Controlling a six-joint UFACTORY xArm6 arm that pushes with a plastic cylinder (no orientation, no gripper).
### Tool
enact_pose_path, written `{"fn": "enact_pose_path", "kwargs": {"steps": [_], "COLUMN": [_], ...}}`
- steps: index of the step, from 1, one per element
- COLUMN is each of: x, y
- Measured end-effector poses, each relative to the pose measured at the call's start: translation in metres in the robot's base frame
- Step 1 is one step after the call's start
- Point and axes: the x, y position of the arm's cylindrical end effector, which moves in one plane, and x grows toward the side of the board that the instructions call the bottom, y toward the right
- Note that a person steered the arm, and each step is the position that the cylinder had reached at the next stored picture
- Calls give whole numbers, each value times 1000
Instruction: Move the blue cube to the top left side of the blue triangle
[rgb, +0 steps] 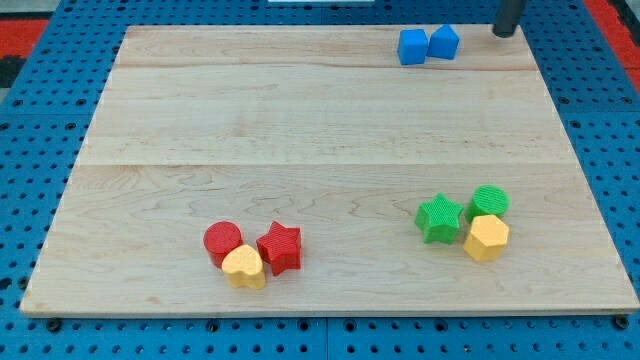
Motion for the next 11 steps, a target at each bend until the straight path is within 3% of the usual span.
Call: {"fn": "enact_pose_path", "kwargs": {"steps": [2,3,5,7,8,9,11], "x": [37,38,14,20,59,68,38], "y": [-118,-158,-183,-290,-261,-229,-276]}}
